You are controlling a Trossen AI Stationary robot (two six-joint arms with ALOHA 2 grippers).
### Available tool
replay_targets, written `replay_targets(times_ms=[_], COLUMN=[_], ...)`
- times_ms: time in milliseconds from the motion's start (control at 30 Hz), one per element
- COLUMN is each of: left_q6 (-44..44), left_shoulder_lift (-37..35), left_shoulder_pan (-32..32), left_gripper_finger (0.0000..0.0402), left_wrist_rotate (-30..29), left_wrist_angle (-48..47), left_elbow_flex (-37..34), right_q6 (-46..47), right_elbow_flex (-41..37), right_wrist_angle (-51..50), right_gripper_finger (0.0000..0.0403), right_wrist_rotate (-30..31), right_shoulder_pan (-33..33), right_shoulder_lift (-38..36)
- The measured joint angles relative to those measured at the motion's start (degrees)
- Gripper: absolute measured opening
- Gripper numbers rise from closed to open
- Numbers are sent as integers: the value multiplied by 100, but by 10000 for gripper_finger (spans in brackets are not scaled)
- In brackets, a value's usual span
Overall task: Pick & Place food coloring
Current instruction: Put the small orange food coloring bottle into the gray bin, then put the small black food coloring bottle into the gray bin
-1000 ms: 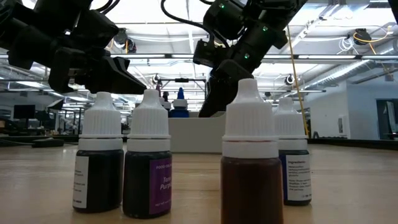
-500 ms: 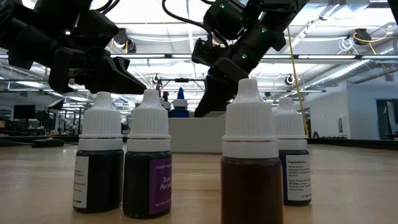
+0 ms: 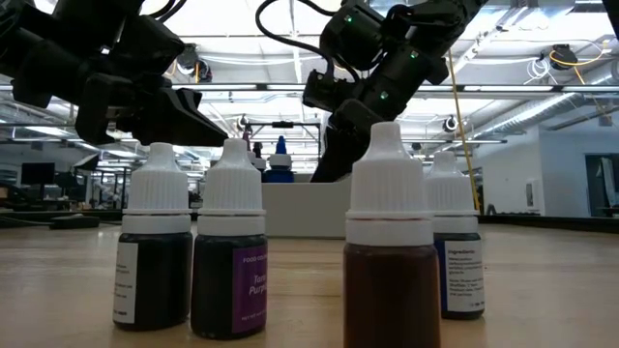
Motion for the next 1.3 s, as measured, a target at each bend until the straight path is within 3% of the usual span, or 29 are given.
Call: replay_targets(times_ms=[800, 1300], left_q6=[121, 115], left_shoulder_lift=[0, -2], left_shoulder_pan=[0, 1], left_gripper_finger=[42, 42], left_wrist_rotate=[0, 0], left_wrist_angle=[-4, -6], left_elbow_flex=[0, 0], right_q6=[17, -32], right_elbow_flex=[9, -3], right_wrist_angle=[200, 353], right_gripper_finger=[58, 139], right_wrist_rotate=[-145, -185], right_shoulder_pan=[-107, -107], right_shoulder_lift=[374, 282])
